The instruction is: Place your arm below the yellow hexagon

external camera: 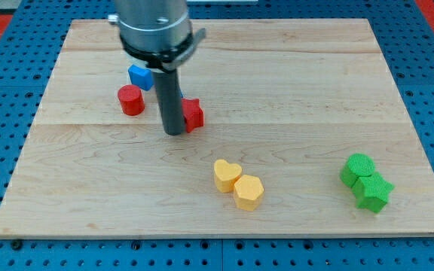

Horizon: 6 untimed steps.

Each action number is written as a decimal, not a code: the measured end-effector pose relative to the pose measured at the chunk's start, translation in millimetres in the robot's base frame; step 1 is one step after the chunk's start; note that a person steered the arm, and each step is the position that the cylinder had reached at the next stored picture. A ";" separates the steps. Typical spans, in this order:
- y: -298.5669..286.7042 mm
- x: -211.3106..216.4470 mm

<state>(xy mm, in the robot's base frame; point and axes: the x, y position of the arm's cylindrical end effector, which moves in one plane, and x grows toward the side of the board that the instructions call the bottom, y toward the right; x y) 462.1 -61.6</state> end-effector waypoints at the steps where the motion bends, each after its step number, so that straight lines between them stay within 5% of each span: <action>1: 29.9 16.1; 3: 155.4 17.8; 4: 190.3 77.1; 6: 73.4 142.4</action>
